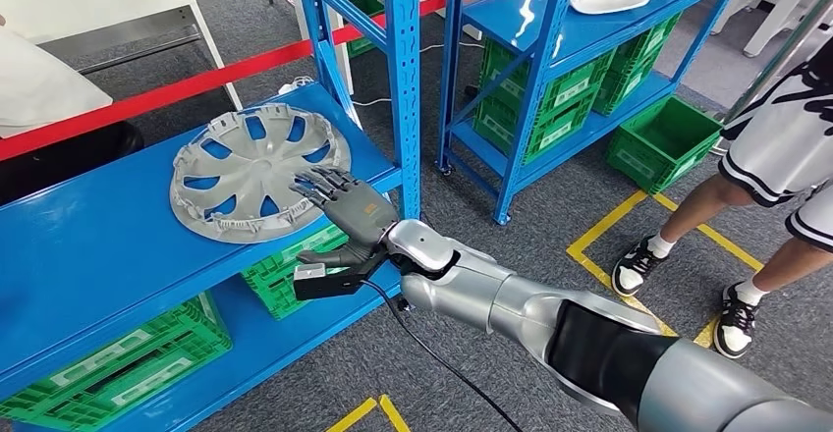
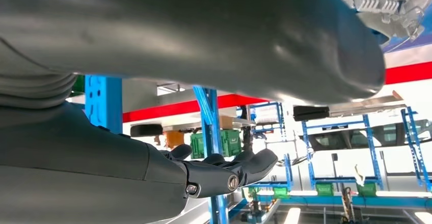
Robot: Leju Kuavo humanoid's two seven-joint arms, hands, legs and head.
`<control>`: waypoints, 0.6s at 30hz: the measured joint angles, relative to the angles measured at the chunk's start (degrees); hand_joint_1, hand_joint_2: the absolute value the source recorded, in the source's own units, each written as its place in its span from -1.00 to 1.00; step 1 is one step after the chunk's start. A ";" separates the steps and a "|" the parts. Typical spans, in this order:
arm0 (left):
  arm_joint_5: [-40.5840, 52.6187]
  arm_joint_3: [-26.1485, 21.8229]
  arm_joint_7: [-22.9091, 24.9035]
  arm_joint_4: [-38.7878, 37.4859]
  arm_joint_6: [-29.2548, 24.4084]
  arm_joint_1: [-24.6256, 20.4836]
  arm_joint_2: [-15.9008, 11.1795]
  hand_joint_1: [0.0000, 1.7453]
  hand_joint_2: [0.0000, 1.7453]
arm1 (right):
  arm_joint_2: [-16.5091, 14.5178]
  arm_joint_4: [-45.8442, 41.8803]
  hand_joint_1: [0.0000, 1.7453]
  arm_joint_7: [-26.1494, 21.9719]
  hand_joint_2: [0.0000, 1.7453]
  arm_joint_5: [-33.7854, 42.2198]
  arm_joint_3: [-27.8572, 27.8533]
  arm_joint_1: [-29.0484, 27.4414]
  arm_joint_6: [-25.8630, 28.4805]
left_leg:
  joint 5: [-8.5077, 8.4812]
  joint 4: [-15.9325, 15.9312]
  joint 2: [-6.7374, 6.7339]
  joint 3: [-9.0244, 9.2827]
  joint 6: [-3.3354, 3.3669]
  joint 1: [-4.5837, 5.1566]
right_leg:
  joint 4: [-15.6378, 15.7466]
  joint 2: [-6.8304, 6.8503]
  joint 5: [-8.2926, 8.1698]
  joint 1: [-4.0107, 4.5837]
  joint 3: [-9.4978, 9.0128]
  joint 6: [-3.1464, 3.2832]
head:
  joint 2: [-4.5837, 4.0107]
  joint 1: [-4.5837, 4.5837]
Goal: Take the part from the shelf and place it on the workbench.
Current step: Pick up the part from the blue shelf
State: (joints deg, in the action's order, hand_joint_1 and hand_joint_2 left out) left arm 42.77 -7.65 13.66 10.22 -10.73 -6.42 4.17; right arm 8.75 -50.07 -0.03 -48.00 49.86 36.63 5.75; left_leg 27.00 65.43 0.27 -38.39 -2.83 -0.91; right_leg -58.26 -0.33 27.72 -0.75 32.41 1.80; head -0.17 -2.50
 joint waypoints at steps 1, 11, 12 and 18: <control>0.04 0.00 0.00 -0.02 0.01 -0.05 -0.01 -1.00 -1.00 | 0.00 -0.01 -1.00 0.02 -1.00 -0.01 0.00 0.00 -0.01 | -1.36 -3.41 -0.09 0.99 -0.03 0.00 | -0.17 -0.01 0.46 -0.11 -0.41 -0.35 | 0.00 0.19; 0.11 -0.02 0.13 0.03 0.02 -0.61 -0.07 -1.00 -1.00 | -0.05 -0.20 -1.00 0.30 -1.00 -0.44 0.02 -0.37 0.36 | -0.87 -6.32 -0.12 3.43 3.66 0.40 | -13.56 0.27 5.96 -0.06 7.18 -3.18 | 0.00 -0.21; 0.11 -0.02 0.13 0.03 0.02 -0.56 -0.08 -1.00 -1.00 | -0.05 -0.20 -1.00 0.36 -1.00 -0.53 0.02 -0.67 0.38 | -0.58 -6.31 -0.04 3.70 3.75 0.54 | -15.58 0.26 5.69 -0.04 9.03 -3.08 | 0.00 -0.25; 0.08 -0.02 0.05 0.03 0.03 -0.60 0.03 -1.00 -1.00 | -0.08 -0.23 -1.00 0.83 -1.00 -0.82 0.02 -0.85 0.48 | 1.24 -6.42 0.27 5.66 3.11 1.12 | -1.32 0.26 -3.18 1.20 4.76 -0.65 | 0.00 -0.01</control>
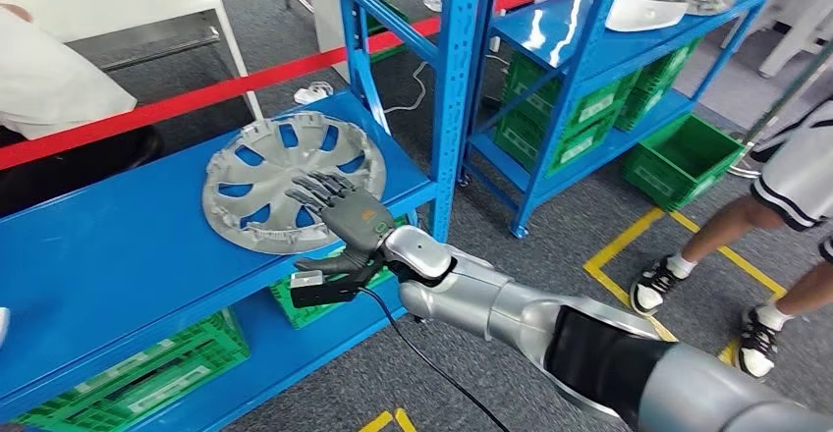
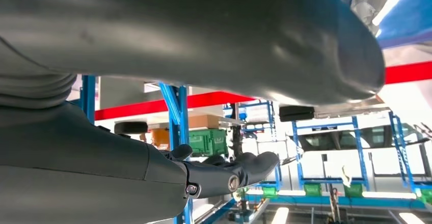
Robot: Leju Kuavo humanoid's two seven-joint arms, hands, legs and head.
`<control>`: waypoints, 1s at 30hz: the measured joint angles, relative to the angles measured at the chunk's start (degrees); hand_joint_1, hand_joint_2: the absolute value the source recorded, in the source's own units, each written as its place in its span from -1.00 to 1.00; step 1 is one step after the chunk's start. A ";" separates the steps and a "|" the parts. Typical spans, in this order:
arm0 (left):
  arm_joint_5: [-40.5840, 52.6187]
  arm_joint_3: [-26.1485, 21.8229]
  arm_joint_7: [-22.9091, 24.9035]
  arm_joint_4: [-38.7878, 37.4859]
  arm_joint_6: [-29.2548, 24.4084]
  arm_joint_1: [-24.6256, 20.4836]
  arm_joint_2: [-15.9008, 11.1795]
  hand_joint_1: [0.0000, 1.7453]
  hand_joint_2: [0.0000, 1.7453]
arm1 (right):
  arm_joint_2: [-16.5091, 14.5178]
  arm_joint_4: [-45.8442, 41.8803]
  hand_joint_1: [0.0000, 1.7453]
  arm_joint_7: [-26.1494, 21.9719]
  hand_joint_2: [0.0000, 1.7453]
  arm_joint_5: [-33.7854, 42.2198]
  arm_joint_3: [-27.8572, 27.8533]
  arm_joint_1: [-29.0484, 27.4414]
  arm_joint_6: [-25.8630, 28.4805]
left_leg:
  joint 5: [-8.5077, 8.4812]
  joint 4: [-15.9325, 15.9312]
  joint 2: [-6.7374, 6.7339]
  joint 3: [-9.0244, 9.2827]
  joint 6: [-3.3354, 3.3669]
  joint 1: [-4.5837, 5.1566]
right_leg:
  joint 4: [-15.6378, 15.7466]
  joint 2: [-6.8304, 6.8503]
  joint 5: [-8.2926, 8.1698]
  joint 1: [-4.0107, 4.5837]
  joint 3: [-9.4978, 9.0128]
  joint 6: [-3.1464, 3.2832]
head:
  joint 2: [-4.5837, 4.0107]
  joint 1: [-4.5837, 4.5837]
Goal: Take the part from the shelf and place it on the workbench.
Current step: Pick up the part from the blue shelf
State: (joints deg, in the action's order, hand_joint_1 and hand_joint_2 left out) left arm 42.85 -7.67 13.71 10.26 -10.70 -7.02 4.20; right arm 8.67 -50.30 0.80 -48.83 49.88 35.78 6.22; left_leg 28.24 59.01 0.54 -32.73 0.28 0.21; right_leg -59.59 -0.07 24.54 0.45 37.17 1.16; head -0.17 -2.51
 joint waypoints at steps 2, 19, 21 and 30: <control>-0.01 0.00 -0.02 0.01 0.01 -0.04 0.04 -1.00 -1.00 | 0.00 -0.03 -1.00 0.08 -1.00 -0.02 0.00 0.05 0.03 | 0.25 -0.30 -0.02 0.22 -0.64 -0.04 | 0.76 -0.14 0.60 0.10 -0.57 0.28 | 0.00 0.07; -0.58 -0.06 -0.54 -0.02 0.46 0.33 -0.22 -1.00 -1.00 | -0.45 -0.25 -1.00 0.27 -1.00 -0.07 -0.05 0.09 -0.28 | -4.02 -0.46 -0.08 -3.47 -1.51 -0.71 | 1.44 -0.29 4.51 -0.38 -5.58 0.75 | 0.00 -0.03; -0.45 -0.07 -0.70 -0.02 0.46 0.29 -0.25 -1.00 -1.00 | -0.44 -0.25 -1.00 0.66 -1.00 -0.04 -0.10 0.07 -0.36 | -3.85 -0.46 0.06 -3.46 -1.26 -0.62 | 1.80 -0.20 4.47 -0.38 -5.80 1.07 | 0.00 -0.13; -0.30 -0.16 -0.93 -0.02 0.18 0.19 -0.22 -1.00 -1.00 | 0.21 -0.02 -1.00 1.37 -1.00 0.08 -0.32 0.03 -0.69 | -3.54 -0.37 0.07 -3.44 -0.70 -0.41 | 2.48 -0.18 4.47 -0.61 -6.07 -0.82 | 0.00 -0.19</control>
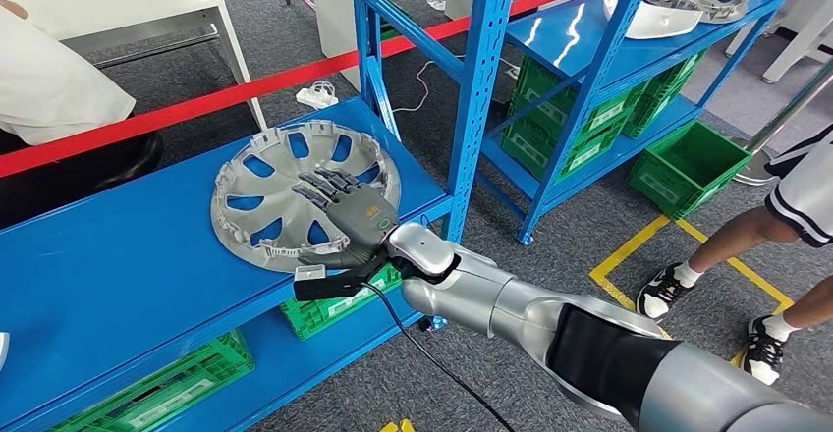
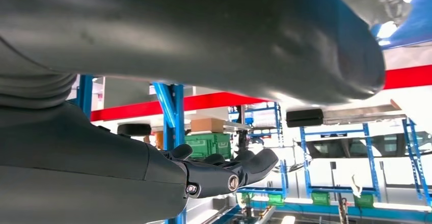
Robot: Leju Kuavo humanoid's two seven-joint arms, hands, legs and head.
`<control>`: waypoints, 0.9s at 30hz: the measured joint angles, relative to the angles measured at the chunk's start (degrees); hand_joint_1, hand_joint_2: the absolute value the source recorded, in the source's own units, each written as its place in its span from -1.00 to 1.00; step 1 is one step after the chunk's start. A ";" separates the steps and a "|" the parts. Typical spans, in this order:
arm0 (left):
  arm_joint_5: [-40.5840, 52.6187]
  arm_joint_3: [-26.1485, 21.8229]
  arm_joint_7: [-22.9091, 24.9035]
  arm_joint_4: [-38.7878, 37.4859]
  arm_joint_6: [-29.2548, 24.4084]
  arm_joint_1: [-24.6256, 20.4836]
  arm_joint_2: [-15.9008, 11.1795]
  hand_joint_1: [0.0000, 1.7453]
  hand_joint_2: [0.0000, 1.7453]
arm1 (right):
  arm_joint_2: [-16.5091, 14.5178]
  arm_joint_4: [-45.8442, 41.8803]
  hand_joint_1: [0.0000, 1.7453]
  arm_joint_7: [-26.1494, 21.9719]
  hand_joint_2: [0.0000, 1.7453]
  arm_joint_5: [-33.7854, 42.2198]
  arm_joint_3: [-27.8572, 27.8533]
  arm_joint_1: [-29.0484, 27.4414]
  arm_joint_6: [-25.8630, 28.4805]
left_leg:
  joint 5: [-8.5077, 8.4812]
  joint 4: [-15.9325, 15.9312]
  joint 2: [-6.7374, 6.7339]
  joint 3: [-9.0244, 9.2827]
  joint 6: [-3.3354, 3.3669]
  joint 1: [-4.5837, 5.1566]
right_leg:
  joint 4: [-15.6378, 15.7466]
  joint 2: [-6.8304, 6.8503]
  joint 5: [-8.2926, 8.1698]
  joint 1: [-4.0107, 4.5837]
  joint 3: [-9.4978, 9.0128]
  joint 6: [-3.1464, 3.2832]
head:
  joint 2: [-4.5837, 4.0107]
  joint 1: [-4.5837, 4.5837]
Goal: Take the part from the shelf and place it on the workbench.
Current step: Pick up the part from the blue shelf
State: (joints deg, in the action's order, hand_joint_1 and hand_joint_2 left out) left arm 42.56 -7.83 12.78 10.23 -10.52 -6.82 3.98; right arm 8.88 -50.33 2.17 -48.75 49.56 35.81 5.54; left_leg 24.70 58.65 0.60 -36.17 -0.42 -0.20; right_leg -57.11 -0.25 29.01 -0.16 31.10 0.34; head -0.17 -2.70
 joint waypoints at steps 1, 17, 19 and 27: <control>0.00 -0.04 -0.01 0.00 -0.08 0.00 0.00 -1.00 -1.00 | 0.02 0.13 -1.00 0.39 -1.00 0.07 -0.11 -0.02 -0.01 | 0.00 0.00 -0.01 0.01 0.00 0.01 | 0.00 0.00 0.00 -0.02 -0.01 -0.15 | 0.00 0.01; 1.50 -0.17 0.85 -0.01 -0.14 -0.40 0.16 -1.00 -1.00 | 0.20 14.64 -1.00 -0.22 -0.50 3.18 -6.95 4.05 2.94 | -0.08 -0.05 -0.06 0.16 -0.10 -0.05 | -0.43 0.00 0.09 0.08 0.08 -0.15 | 0.00 0.01; 1.52 -0.17 0.84 -0.01 -0.14 -0.43 0.17 -1.00 -1.00 | 0.19 15.46 -1.00 -0.23 0.50 3.18 -7.26 4.14 2.98 | -0.07 -0.05 -0.07 0.17 -0.10 -0.05 | -0.44 0.00 0.10 0.08 0.08 -0.14 | 0.00 0.01; 1.53 -0.50 0.44 0.00 -0.15 -0.42 0.25 -1.00 -1.00 | -0.16 17.23 -1.00 -3.09 -1.00 4.29 -8.28 4.29 3.68 | -0.07 -0.09 -0.05 0.17 -0.10 -0.05 | -0.45 0.00 0.13 0.09 0.07 -0.12 | 0.00 0.01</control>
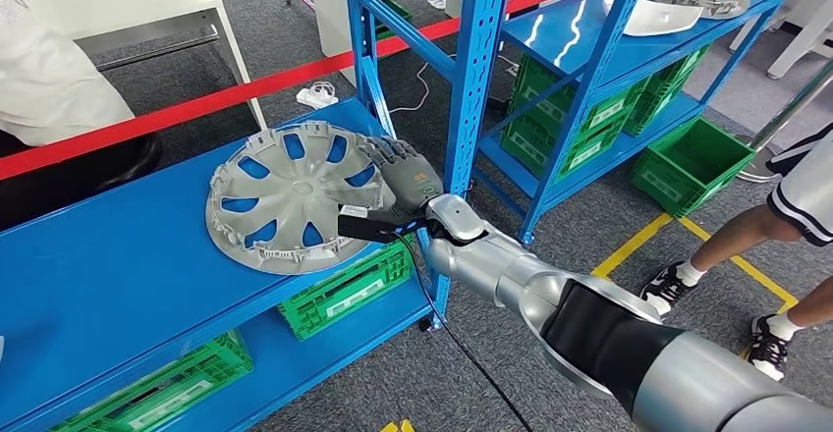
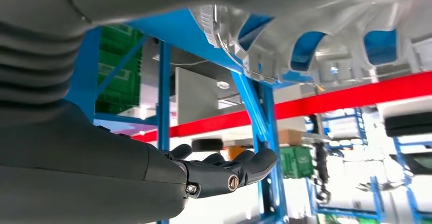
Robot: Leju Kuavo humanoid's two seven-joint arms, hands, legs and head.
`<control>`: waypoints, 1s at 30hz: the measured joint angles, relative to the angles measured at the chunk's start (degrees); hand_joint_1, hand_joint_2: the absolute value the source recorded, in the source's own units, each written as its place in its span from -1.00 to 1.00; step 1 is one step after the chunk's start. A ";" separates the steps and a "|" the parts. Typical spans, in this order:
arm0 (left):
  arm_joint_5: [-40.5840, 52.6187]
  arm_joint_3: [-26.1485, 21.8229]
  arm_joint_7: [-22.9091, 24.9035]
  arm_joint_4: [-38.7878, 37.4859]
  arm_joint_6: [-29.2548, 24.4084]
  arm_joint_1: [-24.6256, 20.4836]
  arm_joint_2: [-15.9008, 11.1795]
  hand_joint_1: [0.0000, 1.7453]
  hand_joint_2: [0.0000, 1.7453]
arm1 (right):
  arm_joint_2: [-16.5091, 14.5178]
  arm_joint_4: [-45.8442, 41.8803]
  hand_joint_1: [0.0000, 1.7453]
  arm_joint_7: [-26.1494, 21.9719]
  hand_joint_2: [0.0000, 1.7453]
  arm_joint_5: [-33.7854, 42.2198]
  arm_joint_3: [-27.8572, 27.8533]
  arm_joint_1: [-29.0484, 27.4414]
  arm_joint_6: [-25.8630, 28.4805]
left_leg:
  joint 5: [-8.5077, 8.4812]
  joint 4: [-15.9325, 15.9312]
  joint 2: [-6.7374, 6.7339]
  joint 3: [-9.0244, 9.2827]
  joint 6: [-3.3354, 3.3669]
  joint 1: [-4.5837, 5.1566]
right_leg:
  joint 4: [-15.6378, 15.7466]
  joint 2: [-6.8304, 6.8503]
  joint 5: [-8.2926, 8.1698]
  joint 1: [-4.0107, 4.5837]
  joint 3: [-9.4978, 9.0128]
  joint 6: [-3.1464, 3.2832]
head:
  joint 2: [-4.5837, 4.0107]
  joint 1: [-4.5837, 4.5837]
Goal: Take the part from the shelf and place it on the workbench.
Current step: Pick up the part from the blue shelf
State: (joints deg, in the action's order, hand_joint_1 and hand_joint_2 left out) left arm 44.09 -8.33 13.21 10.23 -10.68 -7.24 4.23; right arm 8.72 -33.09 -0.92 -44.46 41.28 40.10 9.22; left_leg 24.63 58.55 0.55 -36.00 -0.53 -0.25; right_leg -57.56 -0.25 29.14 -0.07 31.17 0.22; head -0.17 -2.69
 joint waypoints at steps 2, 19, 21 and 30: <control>0.00 -0.19 -0.07 0.00 -0.05 0.00 0.01 -1.00 -1.00 | -0.55 0.12 -1.00 -1.47 -1.00 -0.38 0.01 0.08 0.71 | 0.00 -0.01 -0.03 0.01 0.00 0.00 | 0.00 -0.01 0.00 0.00 0.00 0.00 | 0.00 0.00; 0.92 -1.01 0.70 0.10 -0.18 -0.59 0.39 -1.00 -1.00 | -5.40 -6.21 -1.00 -2.22 -1.00 -2.19 3.92 -0.90 -1.96 | 1.93 -0.55 0.02 2.56 -0.73 -1.65 | -6.83 0.10 -0.89 -1.97 6.28 -2.90 | 0.00 -0.44; 1.02 -1.03 0.75 0.10 -0.19 -0.70 0.33 -1.00 -1.00 | -5.52 -6.52 -1.00 -2.25 -1.00 -2.16 4.16 -1.12 -1.97 | 2.77 0.33 0.12 2.43 -1.85 -1.64 | -2.90 -0.13 -1.97 -2.05 4.50 -2.47 | 0.00 -0.58; 0.74 -1.09 0.05 0.07 -0.15 -0.50 0.32 -1.00 -1.00 | -5.87 -7.28 -1.00 -2.01 -0.50 -1.50 5.05 -1.93 -2.13 | 8.89 15.75 -0.33 -5.72 -3.15 -1.35 | -2.77 -0.20 -0.08 -1.14 2.56 1.78 | 0.00 -0.42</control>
State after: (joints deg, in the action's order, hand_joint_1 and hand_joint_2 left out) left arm 44.83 -9.42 13.27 10.31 -10.82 -7.74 4.55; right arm 2.84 -40.37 -2.93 -45.95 46.33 38.17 7.09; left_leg 33.51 74.30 0.22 -41.72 -3.67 -1.60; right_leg -60.33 -0.45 29.06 -1.21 33.73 2.00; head -0.17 -3.11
